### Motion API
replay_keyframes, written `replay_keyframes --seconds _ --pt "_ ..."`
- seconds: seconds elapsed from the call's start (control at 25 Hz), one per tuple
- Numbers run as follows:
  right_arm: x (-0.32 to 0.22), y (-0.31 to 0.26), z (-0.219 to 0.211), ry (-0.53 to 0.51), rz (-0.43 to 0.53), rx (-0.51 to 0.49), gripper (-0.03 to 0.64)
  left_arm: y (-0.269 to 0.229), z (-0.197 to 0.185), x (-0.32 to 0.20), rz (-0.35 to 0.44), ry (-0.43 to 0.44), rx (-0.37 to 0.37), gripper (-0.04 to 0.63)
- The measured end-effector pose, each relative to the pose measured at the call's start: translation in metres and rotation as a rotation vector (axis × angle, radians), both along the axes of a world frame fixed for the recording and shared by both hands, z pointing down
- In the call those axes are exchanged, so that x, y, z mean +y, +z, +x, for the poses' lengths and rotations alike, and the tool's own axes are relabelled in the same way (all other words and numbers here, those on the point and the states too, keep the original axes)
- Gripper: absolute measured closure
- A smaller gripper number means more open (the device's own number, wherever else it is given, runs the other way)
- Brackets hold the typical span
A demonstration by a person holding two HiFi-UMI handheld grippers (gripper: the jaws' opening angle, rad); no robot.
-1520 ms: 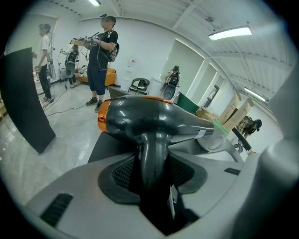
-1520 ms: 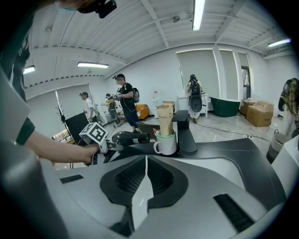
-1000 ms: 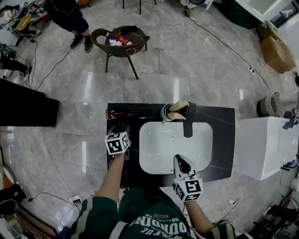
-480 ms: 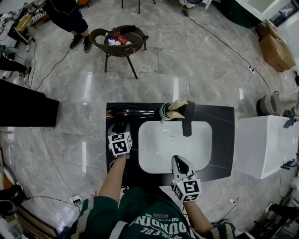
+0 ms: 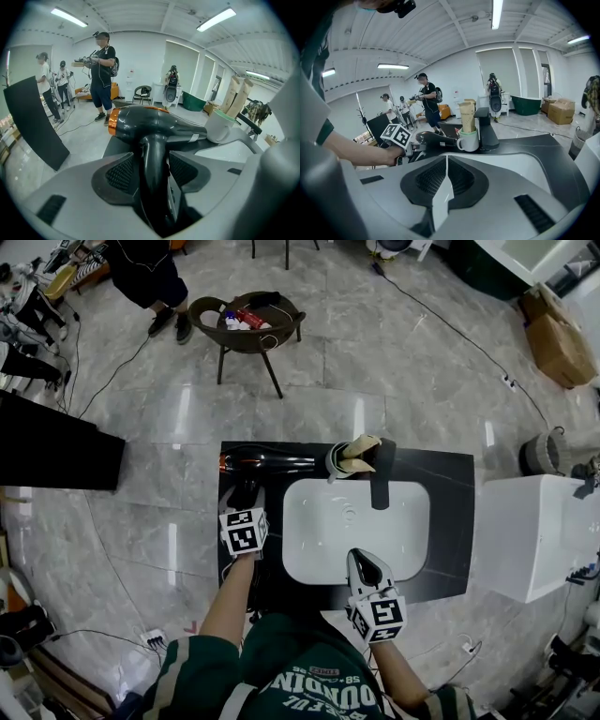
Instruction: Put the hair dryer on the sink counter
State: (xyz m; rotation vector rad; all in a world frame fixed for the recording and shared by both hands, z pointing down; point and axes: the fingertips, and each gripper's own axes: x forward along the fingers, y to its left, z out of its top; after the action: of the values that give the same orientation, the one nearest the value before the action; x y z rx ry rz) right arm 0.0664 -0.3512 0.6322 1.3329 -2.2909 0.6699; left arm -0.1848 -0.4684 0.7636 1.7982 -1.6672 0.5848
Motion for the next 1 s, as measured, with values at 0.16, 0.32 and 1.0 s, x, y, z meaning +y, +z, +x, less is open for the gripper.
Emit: replay_keyframes --seconds 0.16,0.32,1.0 --pt "0.005 -0.001 -0.001 -0.013 0.009 0.001 0.573 -0.008 -0.002 0.011 0.007 -0.013 -0.001 0.367" --pt "0.012 -0.004 -0.002 -0.028 0.018 -0.004 0.572 -0.01 -0.001 0.022 0.017 -0.012 0.006 0.367" --pt "0.036 -0.032 -0.007 -0.062 0.085 -0.039 0.573 -0.053 0.015 0.067 0.09 0.031 -0.02 0.418"
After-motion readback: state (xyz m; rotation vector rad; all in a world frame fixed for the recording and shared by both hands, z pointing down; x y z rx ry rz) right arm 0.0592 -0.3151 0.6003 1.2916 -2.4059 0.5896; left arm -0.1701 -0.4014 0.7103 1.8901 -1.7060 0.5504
